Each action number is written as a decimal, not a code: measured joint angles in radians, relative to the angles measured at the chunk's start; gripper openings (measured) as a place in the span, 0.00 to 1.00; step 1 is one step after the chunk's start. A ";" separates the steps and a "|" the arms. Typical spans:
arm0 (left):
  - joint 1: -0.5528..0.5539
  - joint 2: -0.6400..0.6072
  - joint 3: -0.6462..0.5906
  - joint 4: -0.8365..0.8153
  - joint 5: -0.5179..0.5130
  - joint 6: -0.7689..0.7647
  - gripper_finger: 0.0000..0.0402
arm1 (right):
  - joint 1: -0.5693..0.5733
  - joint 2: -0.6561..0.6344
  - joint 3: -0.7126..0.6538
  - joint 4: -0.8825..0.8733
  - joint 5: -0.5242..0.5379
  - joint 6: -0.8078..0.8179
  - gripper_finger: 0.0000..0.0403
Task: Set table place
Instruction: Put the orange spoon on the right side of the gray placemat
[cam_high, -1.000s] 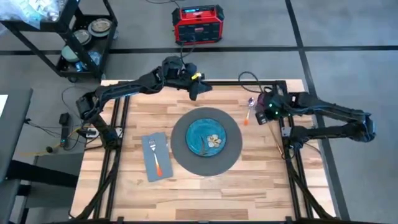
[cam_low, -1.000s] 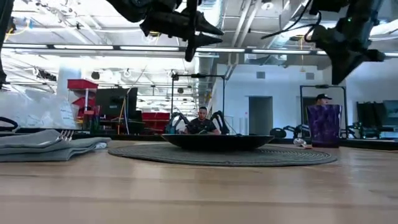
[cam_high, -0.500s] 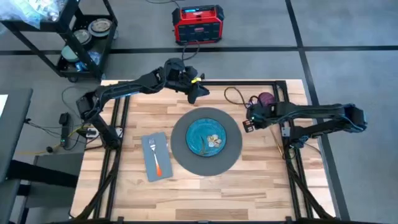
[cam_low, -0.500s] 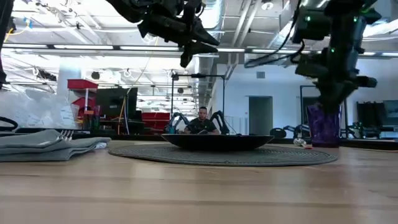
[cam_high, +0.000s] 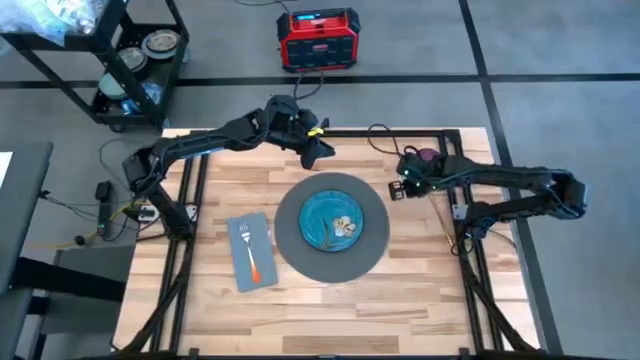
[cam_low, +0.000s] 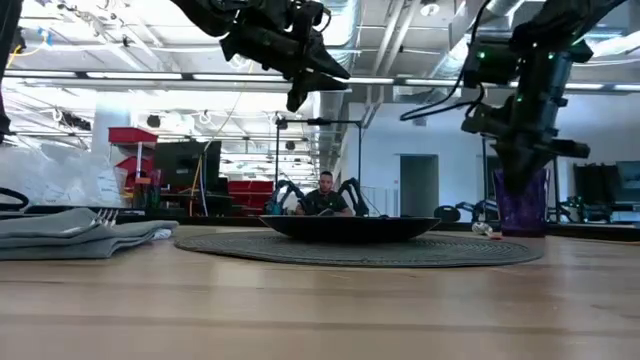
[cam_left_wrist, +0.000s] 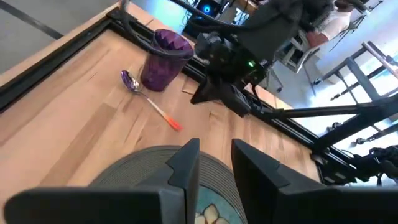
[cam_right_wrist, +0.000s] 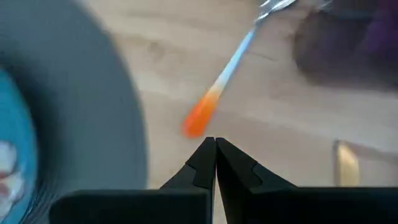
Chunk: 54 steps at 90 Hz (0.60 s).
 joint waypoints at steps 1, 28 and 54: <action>0.000 0.000 0.000 0.000 0.000 0.000 0.19 | -0.005 0.000 0.000 -0.001 0.003 -0.003 0.00; 0.000 0.000 0.000 -0.006 0.000 0.015 0.19 | -0.099 0.030 0.000 0.005 0.016 -0.094 0.00; 0.000 0.000 0.000 -0.009 0.000 0.009 0.19 | -0.044 0.197 0.007 0.171 0.005 -0.100 0.00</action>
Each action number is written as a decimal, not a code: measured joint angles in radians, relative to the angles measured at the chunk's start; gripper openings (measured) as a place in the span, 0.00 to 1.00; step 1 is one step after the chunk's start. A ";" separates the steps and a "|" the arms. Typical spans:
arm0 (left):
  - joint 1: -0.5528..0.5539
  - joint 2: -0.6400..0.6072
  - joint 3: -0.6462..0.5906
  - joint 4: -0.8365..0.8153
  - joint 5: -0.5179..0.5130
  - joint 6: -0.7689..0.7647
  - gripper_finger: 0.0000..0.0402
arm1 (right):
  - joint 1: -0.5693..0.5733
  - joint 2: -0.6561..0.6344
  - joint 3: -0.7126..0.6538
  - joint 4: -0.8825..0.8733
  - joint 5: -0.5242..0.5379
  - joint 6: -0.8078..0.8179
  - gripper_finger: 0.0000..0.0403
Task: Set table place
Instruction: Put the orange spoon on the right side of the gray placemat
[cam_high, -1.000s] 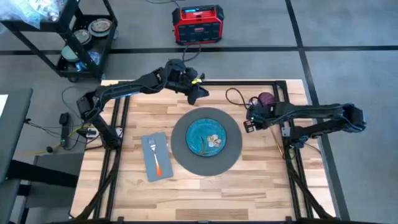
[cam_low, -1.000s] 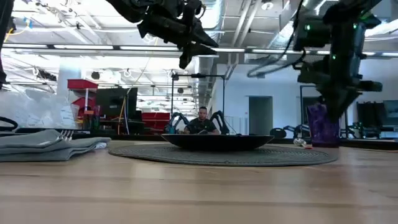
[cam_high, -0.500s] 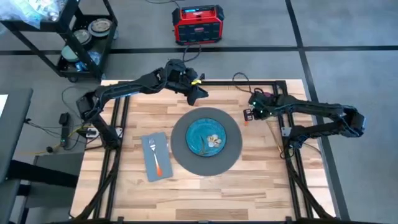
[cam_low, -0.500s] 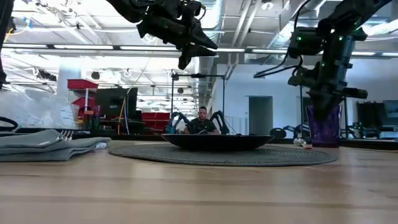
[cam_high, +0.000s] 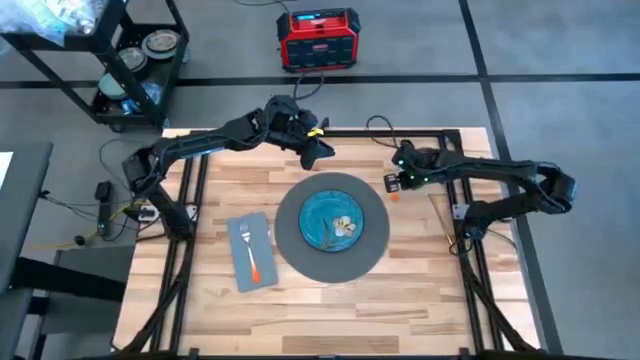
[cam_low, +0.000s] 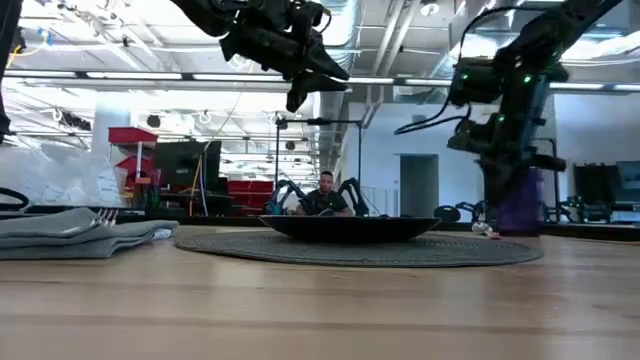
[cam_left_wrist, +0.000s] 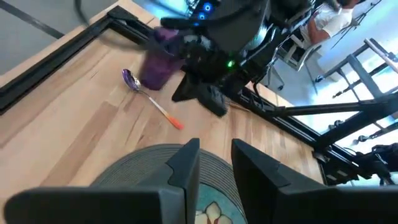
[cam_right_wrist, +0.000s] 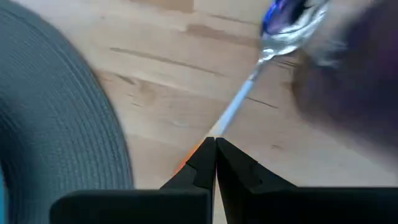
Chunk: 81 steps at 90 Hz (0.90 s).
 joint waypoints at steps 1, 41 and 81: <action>0.000 0.000 0.000 0.000 0.000 0.000 0.19 | 0.001 0.010 0.001 -0.001 0.009 0.000 0.00; 0.000 0.000 0.000 -0.014 0.000 -0.013 0.19 | 0.059 0.082 0.019 -0.018 0.066 0.004 0.00; 0.000 0.000 0.000 -0.014 -0.004 0.008 0.19 | 0.074 -0.072 0.018 -0.089 0.167 0.050 0.00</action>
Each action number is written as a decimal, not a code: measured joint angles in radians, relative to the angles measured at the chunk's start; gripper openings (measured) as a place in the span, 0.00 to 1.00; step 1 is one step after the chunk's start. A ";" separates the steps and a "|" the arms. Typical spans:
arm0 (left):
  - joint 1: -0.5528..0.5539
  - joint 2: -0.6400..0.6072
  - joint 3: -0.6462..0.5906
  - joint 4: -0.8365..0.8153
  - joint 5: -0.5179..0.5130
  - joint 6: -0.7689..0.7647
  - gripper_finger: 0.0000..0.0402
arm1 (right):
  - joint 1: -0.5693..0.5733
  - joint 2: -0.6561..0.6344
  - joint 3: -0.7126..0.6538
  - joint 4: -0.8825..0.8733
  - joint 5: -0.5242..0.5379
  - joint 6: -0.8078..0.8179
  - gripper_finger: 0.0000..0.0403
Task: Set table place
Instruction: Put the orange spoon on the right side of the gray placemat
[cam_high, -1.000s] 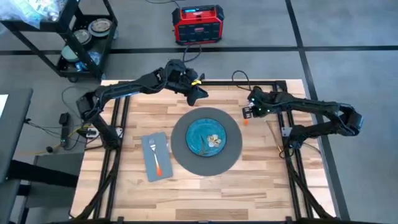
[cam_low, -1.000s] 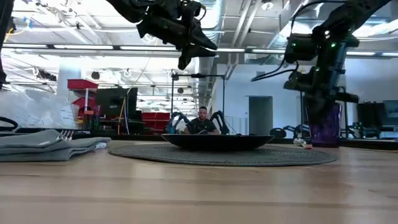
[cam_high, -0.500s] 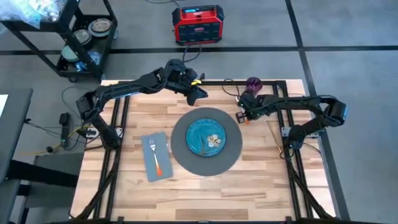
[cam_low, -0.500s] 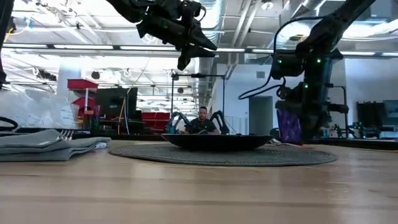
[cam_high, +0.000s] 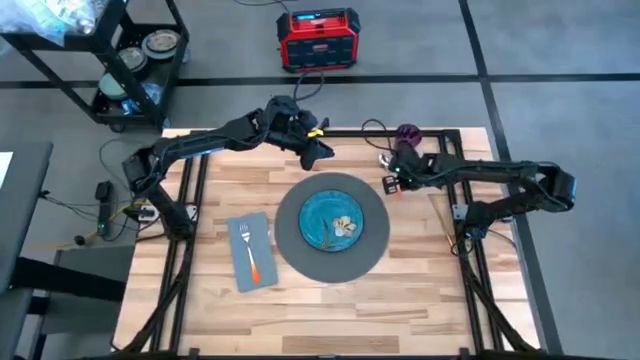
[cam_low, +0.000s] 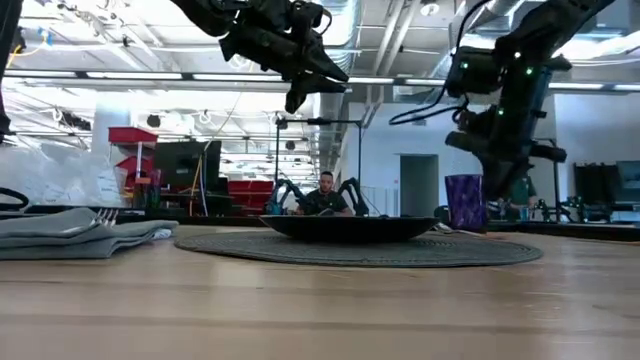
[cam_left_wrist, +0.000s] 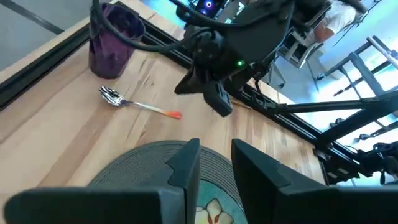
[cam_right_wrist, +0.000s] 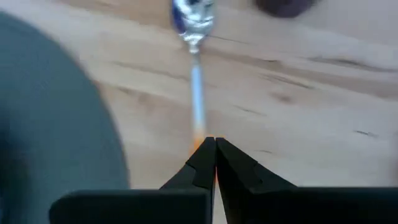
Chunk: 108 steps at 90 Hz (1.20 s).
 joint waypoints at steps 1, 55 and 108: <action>0.000 0.000 0.000 0.000 0.000 0.000 0.19 | -0.003 0.002 -0.001 0.001 0.000 -0.005 0.00; 0.000 -0.001 0.000 -0.031 -0.001 -0.014 0.19 | -0.012 0.038 -0.021 0.175 -0.091 -0.144 0.36; 0.000 -0.001 0.000 -0.031 -0.001 -0.014 0.19 | -0.042 0.073 -0.130 0.309 -0.106 -0.023 0.48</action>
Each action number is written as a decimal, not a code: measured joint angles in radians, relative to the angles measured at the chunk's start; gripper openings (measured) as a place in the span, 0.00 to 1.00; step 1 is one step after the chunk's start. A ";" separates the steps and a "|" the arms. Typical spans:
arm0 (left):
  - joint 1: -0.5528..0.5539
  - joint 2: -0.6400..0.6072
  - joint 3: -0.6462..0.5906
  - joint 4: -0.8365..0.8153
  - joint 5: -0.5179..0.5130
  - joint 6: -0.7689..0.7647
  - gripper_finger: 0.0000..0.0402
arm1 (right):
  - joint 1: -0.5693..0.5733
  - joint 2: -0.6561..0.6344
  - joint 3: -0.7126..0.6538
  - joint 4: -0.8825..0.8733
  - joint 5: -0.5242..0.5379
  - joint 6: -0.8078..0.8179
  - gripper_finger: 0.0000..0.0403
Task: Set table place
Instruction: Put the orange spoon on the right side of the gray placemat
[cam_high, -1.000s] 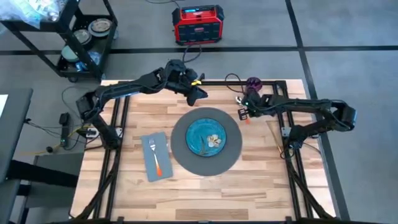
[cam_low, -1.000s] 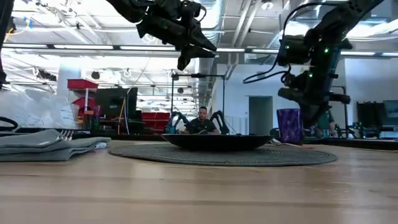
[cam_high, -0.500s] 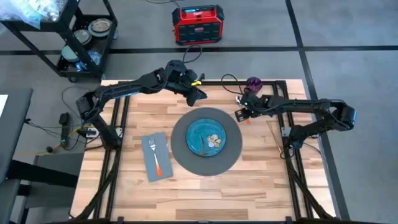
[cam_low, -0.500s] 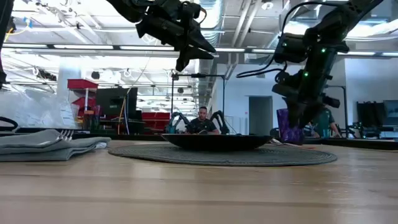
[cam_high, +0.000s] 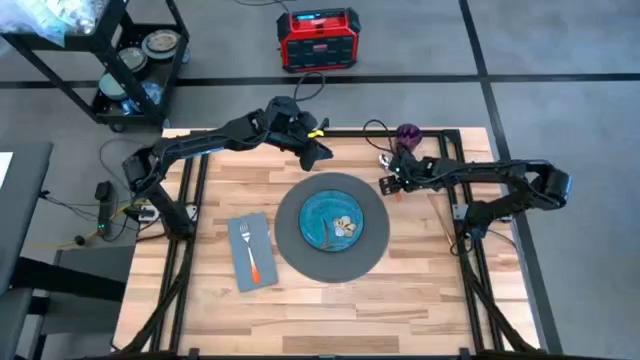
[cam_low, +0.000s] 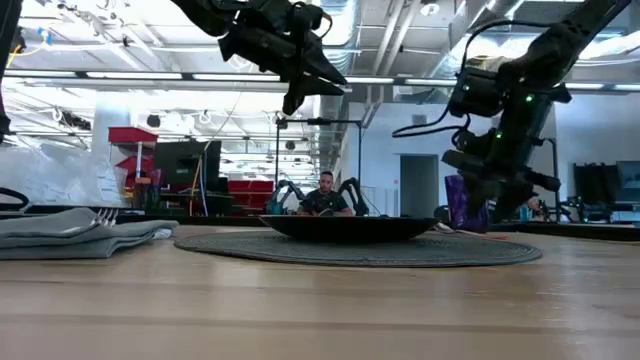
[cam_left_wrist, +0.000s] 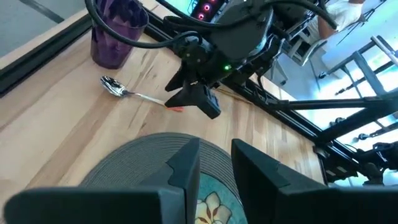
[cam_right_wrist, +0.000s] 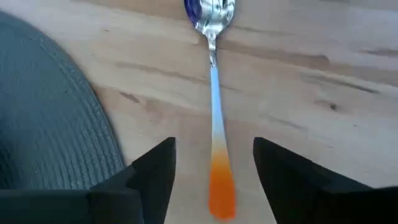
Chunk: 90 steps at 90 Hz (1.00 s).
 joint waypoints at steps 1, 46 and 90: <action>0.000 0.000 0.000 0.000 0.000 0.000 0.19 | 0.000 0.005 0.000 0.000 0.000 0.000 0.48; 0.000 0.000 0.000 -0.019 0.000 -0.007 0.19 | 0.080 0.154 0.007 -0.039 0.084 0.017 0.18; 0.000 0.000 0.000 -0.020 0.000 -0.008 0.19 | 0.210 -0.013 -0.020 -0.177 0.036 0.161 0.00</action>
